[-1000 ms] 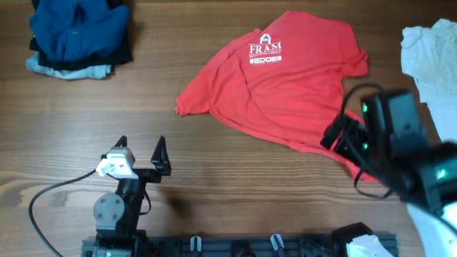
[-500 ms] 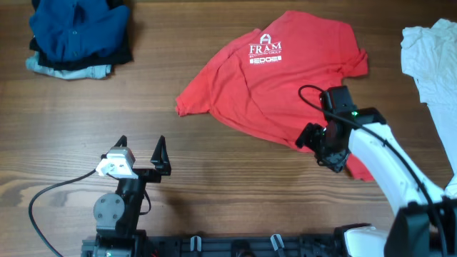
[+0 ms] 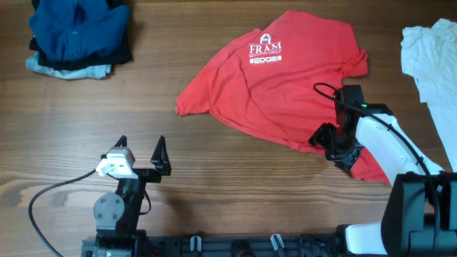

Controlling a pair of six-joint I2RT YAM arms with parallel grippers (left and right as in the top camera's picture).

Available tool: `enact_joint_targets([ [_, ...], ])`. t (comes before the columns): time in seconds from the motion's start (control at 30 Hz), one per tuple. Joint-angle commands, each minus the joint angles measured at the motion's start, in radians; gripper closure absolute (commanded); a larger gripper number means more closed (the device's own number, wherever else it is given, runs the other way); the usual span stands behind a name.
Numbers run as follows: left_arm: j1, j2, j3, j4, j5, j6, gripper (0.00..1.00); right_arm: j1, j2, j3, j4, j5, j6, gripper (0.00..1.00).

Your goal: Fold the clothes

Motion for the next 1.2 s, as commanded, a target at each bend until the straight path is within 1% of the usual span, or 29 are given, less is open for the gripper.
enact_joint_targets([
  [0.0,0.008,-0.007,-0.005,-0.005,-0.005,0.015,0.00,-0.004,0.012,-0.010,-0.019,0.028,-0.004,0.23],
  [0.07,0.008,-0.007,-0.005,-0.005,-0.005,0.015,0.00,-0.004,0.013,-0.019,-0.018,0.029,-0.004,0.23],
  [0.17,0.008,-0.007,-0.005,-0.005,-0.005,0.015,0.00,-0.005,0.012,-0.065,0.056,0.029,-0.003,0.23],
  [0.3,0.008,-0.007,-0.005,-0.005,-0.005,0.015,0.00,-0.011,0.027,-0.074,0.103,0.039,0.000,0.25],
  [0.37,0.008,-0.007,-0.005,-0.005,-0.005,0.015,0.00,-0.028,0.053,-0.074,0.111,0.094,0.000,0.25],
  [0.53,0.008,-0.007,-0.005,-0.005,-0.005,0.015,0.00,-0.098,0.059,-0.073,0.143,0.095,-0.004,0.27],
  [0.6,0.008,-0.007,-0.005,-0.005,-0.005,0.015,0.00,-0.116,0.059,-0.073,0.143,0.101,-0.013,0.28],
  [0.67,0.008,-0.007,-0.005,-0.005,-0.005,0.015,0.00,-0.116,0.059,-0.077,0.144,0.126,-0.010,0.32],
  [0.7,0.008,-0.007,-0.005,-0.005,-0.005,0.015,0.00,-0.116,0.059,-0.077,0.141,0.125,-0.005,0.43],
  [0.73,0.008,-0.007,-0.005,-0.005,-0.005,0.015,0.00,-0.116,0.059,-0.077,0.135,0.126,0.000,0.61],
  [0.77,0.008,-0.007,-0.005,-0.005,-0.005,0.015,0.00,-0.116,0.059,-0.077,0.134,0.126,0.001,0.77],
  [0.8,0.008,-0.007,-0.005,-0.005,-0.005,0.015,0.00,-0.116,0.059,-0.077,0.133,0.126,0.000,0.96],
  [0.9,0.008,-0.007,-0.005,-0.005,-0.006,0.015,0.00,-0.116,0.027,-0.060,0.052,0.130,0.033,0.96],
  [0.97,0.008,-0.007,-0.005,-0.005,-0.005,0.015,0.00,-0.116,-0.066,-0.026,-0.059,0.129,0.055,0.96],
  [1.0,0.008,-0.007,-0.005,-0.005,-0.005,0.015,0.00,-0.116,-0.171,-0.019,-0.156,0.124,0.091,0.96],
  [1.07,0.008,-0.007,-0.005,-0.005,-0.005,0.015,0.00,-0.116,-0.305,-0.019,-0.256,0.127,0.110,0.96],
  [1.13,0.008,-0.007,-0.005,-0.005,-0.005,0.015,0.00,-0.116,-0.473,-0.019,-0.338,0.160,0.122,0.96],
  [1.17,0.008,-0.007,-0.005,-0.005,-0.005,0.015,0.00,-0.116,-0.539,-0.019,-0.352,0.133,0.131,0.95],
])
